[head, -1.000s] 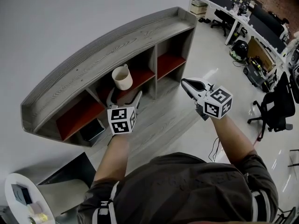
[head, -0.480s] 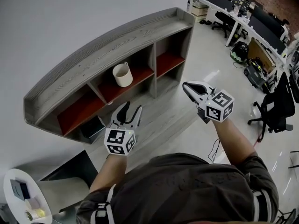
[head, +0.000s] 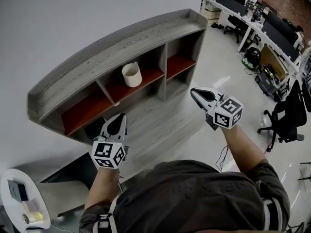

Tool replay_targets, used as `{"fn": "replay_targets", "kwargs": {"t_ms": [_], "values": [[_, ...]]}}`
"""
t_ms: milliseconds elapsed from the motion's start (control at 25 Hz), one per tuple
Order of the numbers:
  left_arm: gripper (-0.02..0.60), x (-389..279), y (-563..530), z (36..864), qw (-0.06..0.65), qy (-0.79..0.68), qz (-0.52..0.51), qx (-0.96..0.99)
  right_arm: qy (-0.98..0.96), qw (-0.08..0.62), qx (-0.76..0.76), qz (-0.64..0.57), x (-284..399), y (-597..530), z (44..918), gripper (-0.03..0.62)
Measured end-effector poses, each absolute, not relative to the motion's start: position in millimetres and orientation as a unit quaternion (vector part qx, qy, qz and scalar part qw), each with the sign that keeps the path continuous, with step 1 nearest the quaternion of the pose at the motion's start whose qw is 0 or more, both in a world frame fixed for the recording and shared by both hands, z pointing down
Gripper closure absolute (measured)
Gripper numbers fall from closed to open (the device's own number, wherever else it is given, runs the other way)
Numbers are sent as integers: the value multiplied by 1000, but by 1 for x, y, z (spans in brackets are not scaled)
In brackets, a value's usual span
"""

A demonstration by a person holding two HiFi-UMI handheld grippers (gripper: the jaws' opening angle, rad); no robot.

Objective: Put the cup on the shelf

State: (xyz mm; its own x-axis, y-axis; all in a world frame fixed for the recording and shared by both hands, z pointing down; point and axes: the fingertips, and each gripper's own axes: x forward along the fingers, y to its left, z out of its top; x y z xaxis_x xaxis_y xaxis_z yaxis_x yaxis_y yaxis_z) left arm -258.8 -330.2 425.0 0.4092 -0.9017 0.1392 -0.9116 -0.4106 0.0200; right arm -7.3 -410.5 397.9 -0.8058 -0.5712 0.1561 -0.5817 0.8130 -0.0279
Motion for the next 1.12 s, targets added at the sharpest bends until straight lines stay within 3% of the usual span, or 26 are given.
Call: {"fn": "replay_targets", "kwargs": {"t_ms": [320, 1120], "values": [[577, -284, -332, 414, 60, -542, 21, 838, -951, 67, 299, 38, -13, -414, 399, 603], [577, -273, -337, 410, 56, -526, 21, 848, -951, 71, 299, 33, -15, -416, 397, 605]]}}
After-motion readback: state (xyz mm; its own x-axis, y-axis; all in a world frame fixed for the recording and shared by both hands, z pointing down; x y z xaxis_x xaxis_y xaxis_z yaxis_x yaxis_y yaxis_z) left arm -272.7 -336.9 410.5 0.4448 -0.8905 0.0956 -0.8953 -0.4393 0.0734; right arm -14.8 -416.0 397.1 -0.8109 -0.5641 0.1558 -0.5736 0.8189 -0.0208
